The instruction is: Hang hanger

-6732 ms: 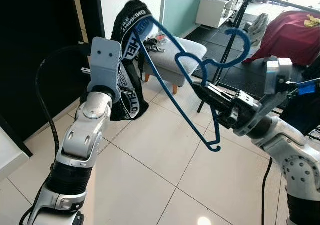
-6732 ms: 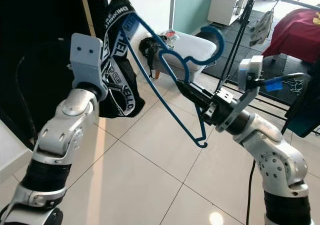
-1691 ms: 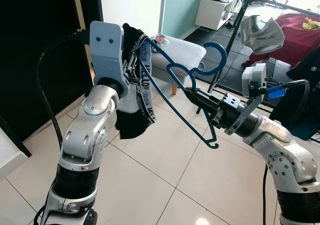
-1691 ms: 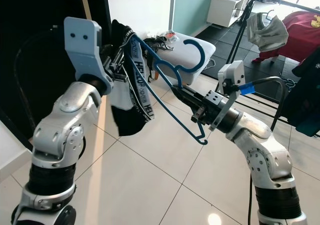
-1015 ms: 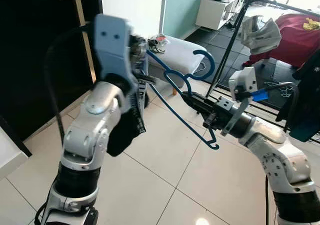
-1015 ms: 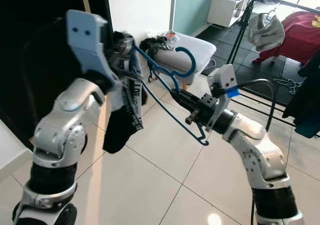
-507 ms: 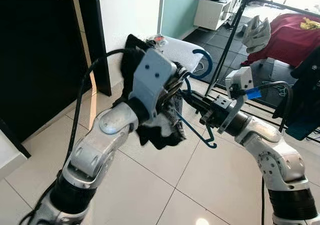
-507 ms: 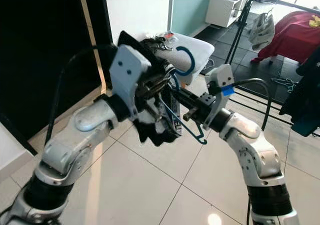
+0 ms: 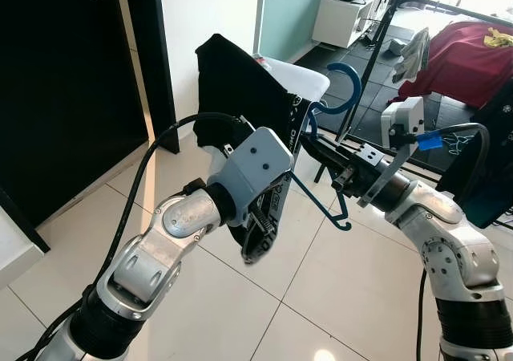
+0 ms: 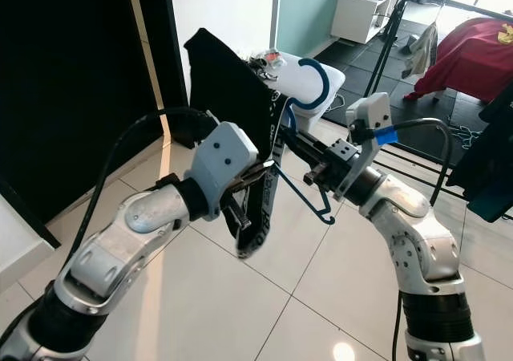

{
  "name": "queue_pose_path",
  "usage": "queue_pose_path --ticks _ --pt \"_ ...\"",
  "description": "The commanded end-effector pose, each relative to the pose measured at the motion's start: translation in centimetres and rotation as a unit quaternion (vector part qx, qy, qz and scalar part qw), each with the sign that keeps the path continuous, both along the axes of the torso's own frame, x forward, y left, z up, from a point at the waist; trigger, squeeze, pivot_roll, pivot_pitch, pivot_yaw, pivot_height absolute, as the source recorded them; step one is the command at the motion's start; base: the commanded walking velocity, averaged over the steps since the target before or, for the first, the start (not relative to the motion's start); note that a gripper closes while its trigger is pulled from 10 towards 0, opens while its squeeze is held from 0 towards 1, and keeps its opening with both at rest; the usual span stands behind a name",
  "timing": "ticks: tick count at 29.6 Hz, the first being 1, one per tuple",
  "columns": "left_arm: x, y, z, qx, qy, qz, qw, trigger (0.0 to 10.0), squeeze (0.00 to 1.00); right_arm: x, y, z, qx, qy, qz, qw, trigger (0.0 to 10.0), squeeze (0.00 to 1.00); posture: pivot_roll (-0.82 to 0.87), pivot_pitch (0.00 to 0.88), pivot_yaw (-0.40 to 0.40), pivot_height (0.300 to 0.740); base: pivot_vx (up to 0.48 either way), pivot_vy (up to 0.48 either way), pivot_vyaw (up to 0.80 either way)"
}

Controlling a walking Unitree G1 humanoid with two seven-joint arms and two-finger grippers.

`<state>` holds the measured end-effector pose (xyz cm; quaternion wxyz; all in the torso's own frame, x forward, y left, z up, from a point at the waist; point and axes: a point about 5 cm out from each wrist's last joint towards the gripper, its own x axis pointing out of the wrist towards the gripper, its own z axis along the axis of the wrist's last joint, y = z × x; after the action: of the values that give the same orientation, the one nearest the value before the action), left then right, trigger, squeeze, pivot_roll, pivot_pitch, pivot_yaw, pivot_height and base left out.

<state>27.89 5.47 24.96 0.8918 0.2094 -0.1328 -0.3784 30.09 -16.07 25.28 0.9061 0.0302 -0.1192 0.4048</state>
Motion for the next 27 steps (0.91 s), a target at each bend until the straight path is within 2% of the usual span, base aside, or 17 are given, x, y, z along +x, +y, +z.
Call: queue_pose_path --ticks 1,6,10,12,15,22,23,24,25,26,27 --pt "0.0 -0.2 0.3 -0.019 -0.002 -0.004 1.000 10.0 1.00 0.1 -0.3 0.4 0.002 -0.001 0.003 1.000 10.0 0.00 0.02 0.079 -0.076 0.740 0.000 0.000 0.00" --pt "-0.3 -0.4 0.9 -0.075 0.019 -0.025 0.997 10.0 1.00 0.1 -0.4 0.5 0.007 -0.002 0.009 1.000 10.0 0.00 0.02 0.079 -0.076 0.740 0.000 0.000 0.00" --pt "-0.4 -0.3 0.9 -0.089 0.033 -0.036 0.995 10.0 1.00 0.1 -0.6 0.6 0.012 -0.002 0.012 1.000 10.0 0.00 0.02 0.079 -0.073 0.740 0.000 0.000 0.00" --pt "-0.4 0.5 1.1 -0.123 0.057 -0.047 0.990 10.0 1.00 0.0 -1.6 0.9 0.030 0.000 0.021 0.999 10.0 0.00 0.02 0.079 -0.073 0.740 0.000 0.000 0.00" --pt "-0.3 1.3 1.4 -0.144 0.070 -0.054 0.986 10.0 1.00 -0.1 -2.4 1.1 0.037 0.002 0.029 0.999 10.0 0.00 0.02 0.079 -0.073 0.740 0.000 0.000 0.00" --pt "-0.3 1.6 1.5 -0.151 0.075 -0.059 0.984 10.0 1.00 -0.2 -2.7 1.1 0.037 0.003 0.032 0.999 10.0 0.00 0.02 0.081 -0.075 0.740 0.000 0.000 0.00" --pt "-0.1 3.9 2.5 -0.167 0.082 -0.072 0.980 10.0 1.00 -0.7 -4.2 0.8 0.007 0.015 0.049 0.999 10.0 0.00 0.02 0.082 -0.078 0.740 0.000 0.000 0.00" --pt "-0.1 3.9 2.5 -0.167 0.082 -0.072 0.980 10.0 1.00 -0.7 -4.2 0.8 0.007 0.015 0.049 0.999 10.0 0.00 0.02 0.082 -0.078 0.740 0.000 0.000 0.00" --pt "-0.4 5.8 3.5 -0.172 0.084 -0.097 0.977 10.0 1.00 -1.2 -5.4 0.6 -0.020 0.026 0.063 0.997 10.0 0.00 0.02 0.081 -0.076 0.740 0.000 0.000 0.00" --pt "-0.4 5.8 3.5 -0.172 0.084 -0.097 0.977 10.0 1.00 -1.2 -5.4 0.6 -0.020 0.026 0.063 0.997 10.0 0.00 0.02 0.081 -0.076 0.740 0.000 0.000 0.00" --pt "-0.6 7.1 4.4 -0.155 0.078 -0.115 0.978 10.0 1.00 -1.8 -6.1 0.3 -0.051 0.041 0.083 0.994 10.0 0.00 0.02 0.080 -0.075 0.740 0.000 0.000 0.00"
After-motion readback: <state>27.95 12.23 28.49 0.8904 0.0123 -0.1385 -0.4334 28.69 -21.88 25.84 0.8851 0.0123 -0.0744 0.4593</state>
